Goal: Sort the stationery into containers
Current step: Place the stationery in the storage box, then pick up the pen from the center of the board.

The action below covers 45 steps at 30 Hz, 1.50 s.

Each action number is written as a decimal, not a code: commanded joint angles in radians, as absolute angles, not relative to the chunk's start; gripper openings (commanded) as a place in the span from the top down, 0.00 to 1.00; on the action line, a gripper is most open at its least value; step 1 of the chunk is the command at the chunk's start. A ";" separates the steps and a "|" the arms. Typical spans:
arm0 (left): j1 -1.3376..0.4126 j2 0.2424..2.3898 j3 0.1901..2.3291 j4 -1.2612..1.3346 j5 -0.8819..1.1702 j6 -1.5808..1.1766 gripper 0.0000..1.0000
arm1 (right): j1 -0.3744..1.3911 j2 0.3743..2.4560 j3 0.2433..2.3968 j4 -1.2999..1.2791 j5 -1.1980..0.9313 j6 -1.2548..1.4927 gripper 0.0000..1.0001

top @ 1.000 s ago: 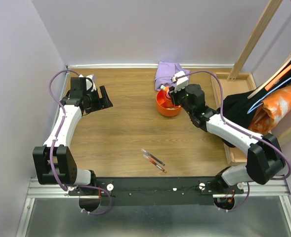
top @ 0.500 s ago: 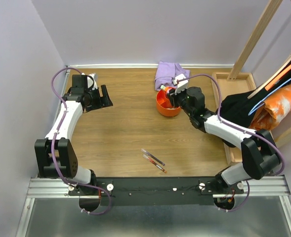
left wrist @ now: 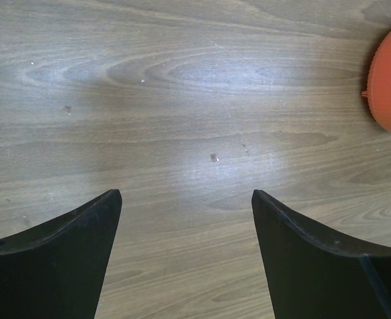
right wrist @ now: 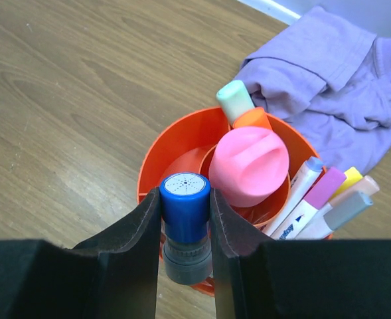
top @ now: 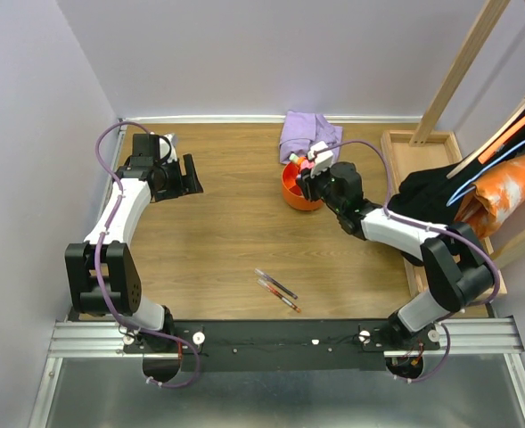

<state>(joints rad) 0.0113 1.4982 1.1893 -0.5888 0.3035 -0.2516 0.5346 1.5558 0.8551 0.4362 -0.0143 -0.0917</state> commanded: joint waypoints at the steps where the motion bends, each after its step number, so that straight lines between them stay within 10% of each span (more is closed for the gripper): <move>1: 0.011 1.500 1.216 -0.615 0.282 -0.227 0.12 | 0.529 1.583 0.822 0.563 -0.044 -0.090 0.99; 10: 0.011 1.482 1.187 -0.607 0.288 -0.229 0.12 | 0.531 1.543 0.729 0.664 -0.182 -0.251 0.99; 18: 0.011 1.470 1.183 -0.597 0.290 -0.233 0.12 | 0.531 1.500 0.706 0.621 -0.192 -0.291 0.52; 34: -0.112 1.372 1.144 -0.586 0.368 -0.167 0.11 | 0.551 1.236 0.906 0.060 -0.296 -0.233 0.47; 45: -0.057 1.238 1.077 -0.581 0.164 -0.169 0.08 | 0.894 1.446 0.979 -0.451 -0.244 -0.127 0.50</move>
<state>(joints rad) -0.0963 1.2953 1.1149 -0.5846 0.2764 -0.1761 0.7776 1.3712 1.0161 -0.2333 -0.2966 -0.1757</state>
